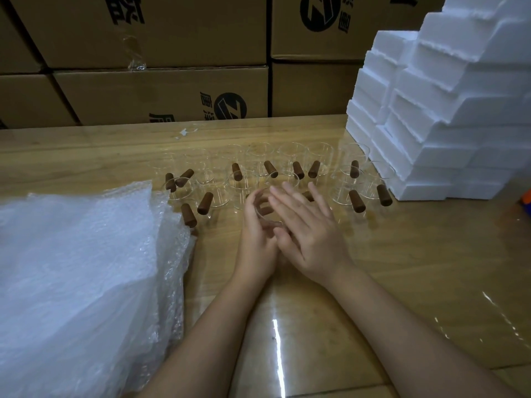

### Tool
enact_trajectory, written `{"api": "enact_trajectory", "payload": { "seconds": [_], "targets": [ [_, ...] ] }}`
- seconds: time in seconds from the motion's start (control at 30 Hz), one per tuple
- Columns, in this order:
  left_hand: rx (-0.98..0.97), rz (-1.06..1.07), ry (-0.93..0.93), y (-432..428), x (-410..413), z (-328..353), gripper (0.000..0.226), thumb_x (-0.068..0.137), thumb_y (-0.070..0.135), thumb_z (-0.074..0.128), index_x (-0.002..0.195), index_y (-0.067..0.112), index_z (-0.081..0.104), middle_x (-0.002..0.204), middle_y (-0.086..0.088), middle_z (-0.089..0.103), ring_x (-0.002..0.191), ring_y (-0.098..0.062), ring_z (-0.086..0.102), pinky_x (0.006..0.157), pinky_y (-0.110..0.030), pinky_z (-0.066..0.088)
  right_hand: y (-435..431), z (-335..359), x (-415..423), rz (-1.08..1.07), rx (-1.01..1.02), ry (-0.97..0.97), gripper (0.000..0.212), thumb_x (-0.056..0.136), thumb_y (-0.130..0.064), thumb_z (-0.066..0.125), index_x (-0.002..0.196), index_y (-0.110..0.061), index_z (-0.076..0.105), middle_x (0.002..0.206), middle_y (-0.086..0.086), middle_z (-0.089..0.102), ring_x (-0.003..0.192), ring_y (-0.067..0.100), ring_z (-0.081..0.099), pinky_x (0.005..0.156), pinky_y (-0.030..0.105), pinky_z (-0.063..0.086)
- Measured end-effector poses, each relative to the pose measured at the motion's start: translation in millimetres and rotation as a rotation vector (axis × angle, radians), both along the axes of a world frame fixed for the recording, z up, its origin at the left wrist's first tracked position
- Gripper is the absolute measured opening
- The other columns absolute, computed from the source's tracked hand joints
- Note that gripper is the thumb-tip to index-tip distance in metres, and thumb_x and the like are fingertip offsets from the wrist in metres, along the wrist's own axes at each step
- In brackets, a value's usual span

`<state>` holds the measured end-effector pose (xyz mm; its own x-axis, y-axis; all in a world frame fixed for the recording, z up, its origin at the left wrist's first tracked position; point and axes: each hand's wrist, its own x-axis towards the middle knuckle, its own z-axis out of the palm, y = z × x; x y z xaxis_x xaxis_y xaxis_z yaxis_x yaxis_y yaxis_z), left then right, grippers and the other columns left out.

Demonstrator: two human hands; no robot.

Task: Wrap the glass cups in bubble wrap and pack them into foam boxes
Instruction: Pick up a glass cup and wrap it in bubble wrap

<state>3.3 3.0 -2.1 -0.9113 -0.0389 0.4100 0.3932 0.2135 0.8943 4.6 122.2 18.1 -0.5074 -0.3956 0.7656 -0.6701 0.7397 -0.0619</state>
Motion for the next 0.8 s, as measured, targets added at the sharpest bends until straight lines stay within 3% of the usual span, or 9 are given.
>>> {"api": "enact_trajectory", "payload": {
  "seconds": [0.07, 0.17, 0.23, 0.33, 0.43, 0.53, 0.63, 0.73, 0.8],
  "targets": [
    [0.039, 0.011, -0.012, -1.6, -0.6, 0.4, 0.062, 0.086, -0.004, 0.061, 0.137, 0.01, 0.029, 0.13, -0.011, 0.05, 0.118, -0.017, 0.054, 0.097, -0.027, 0.046, 1.1, 0.1, 1.3, 0.09, -0.01, 0.015, 0.041, 0.097, -0.025, 0.042, 0.122, 0.002, 0.062, 0.133, 0.013, 0.056, 0.131, 0.027, 0.046, 0.112, 0.048, 0.03],
    [0.036, 0.043, 0.001, -2.1, -0.4, -0.7, 0.059, 0.087, 0.006, 0.062, 0.137, 0.005, 0.029, 0.124, 0.001, 0.05, 0.109, 0.008, 0.053, 0.09, -0.011, 0.043, 0.4, -0.2, 4.4, 0.222, -0.008, 0.036, 0.037, 0.093, -0.019, 0.048, 0.12, 0.002, 0.063, 0.131, 0.014, 0.057, 0.13, 0.027, 0.049, 0.11, 0.046, 0.035],
    [0.064, 0.047, -0.014, -0.6, 0.2, -0.3, 0.064, 0.084, 0.031, 0.058, 0.136, 0.006, 0.03, 0.12, 0.008, 0.049, 0.106, 0.013, 0.051, 0.091, -0.008, 0.039, -1.7, -1.1, 5.8, 0.281, -0.006, 0.037, 0.036, 0.092, -0.016, 0.049, 0.119, 0.002, 0.064, 0.131, 0.014, 0.058, 0.128, 0.025, 0.05, 0.109, 0.045, 0.036],
    [0.087, 0.036, -0.049, 1.0, -2.2, 0.8, 0.077, 0.077, 0.052, 0.047, 0.136, 0.006, 0.033, 0.122, 0.002, 0.052, 0.112, 0.002, 0.052, 0.097, -0.015, 0.04, -3.3, -0.6, 5.9, 0.281, -0.001, 0.004, 0.036, 0.093, -0.014, 0.048, 0.122, 0.001, 0.062, 0.133, 0.013, 0.056, 0.129, 0.024, 0.05, 0.109, 0.046, 0.037],
    [-0.142, 0.006, 0.001, 0.4, -4.1, -2.2, 0.07, 0.082, 0.052, 0.044, 0.133, 0.003, 0.041, 0.126, -0.005, 0.053, 0.117, -0.011, 0.052, 0.103, -0.027, 0.041, -2.3, 1.1, 5.3, 0.229, -0.009, -0.053, 0.038, 0.096, -0.017, 0.043, 0.126, 0.0, 0.059, 0.136, 0.011, 0.053, 0.13, 0.023, 0.048, 0.11, 0.047, 0.035],
    [-0.167, -0.004, 0.047, 1.7, -1.3, -1.0, 0.048, 0.083, 0.042, 0.051, 0.128, 0.025, 0.044, 0.119, 0.001, 0.055, 0.108, -0.011, 0.056, 0.091, -0.031, 0.049, -1.1, 4.1, 3.4, 0.199, -0.064, -0.134, 0.044, 0.1, -0.026, 0.032, 0.129, -0.004, 0.057, 0.139, 0.007, 0.052, 0.131, 0.019, 0.047, 0.114, 0.045, 0.028],
    [-0.034, -0.011, 0.068, 1.5, 2.9, 4.6, 0.053, 0.069, 0.046, 0.065, 0.116, 0.046, 0.042, 0.107, 0.02, 0.058, 0.088, -0.004, 0.06, 0.071, -0.02, 0.052, 7.6, 4.2, -1.6, 0.152, -0.222, -0.218, 0.05, 0.102, -0.031, 0.024, 0.129, -0.004, 0.057, 0.136, 0.006, 0.055, 0.131, 0.018, 0.047, 0.113, 0.04, 0.03],
    [0.07, 0.033, 0.047, -0.8, 3.9, 6.2, 0.051, 0.062, 0.049, 0.069, 0.108, 0.042, 0.048, 0.094, 0.028, 0.062, 0.075, 0.002, 0.061, 0.063, -0.012, 0.047, 21.2, 1.5, -6.5, 0.045, -0.35, -0.209, 0.042, 0.098, -0.021, 0.032, 0.105, 0.001, 0.068, 0.104, 0.012, 0.069, 0.099, 0.026, 0.064, 0.085, 0.045, 0.05],
    [0.117, 0.048, 0.032, -3.1, 5.0, 5.8, 0.047, 0.062, 0.048, 0.069, 0.105, 0.039, 0.051, 0.09, 0.025, 0.065, 0.073, 0.001, 0.063, 0.061, -0.017, 0.05, 23.9, 0.1, -6.6, -0.009, -0.268, -0.126, 0.037, 0.097, -0.015, 0.036, 0.084, 0.002, 0.067, 0.077, 0.011, 0.063, 0.071, 0.028, 0.06, 0.062, 0.042, 0.05]
  ]
}}
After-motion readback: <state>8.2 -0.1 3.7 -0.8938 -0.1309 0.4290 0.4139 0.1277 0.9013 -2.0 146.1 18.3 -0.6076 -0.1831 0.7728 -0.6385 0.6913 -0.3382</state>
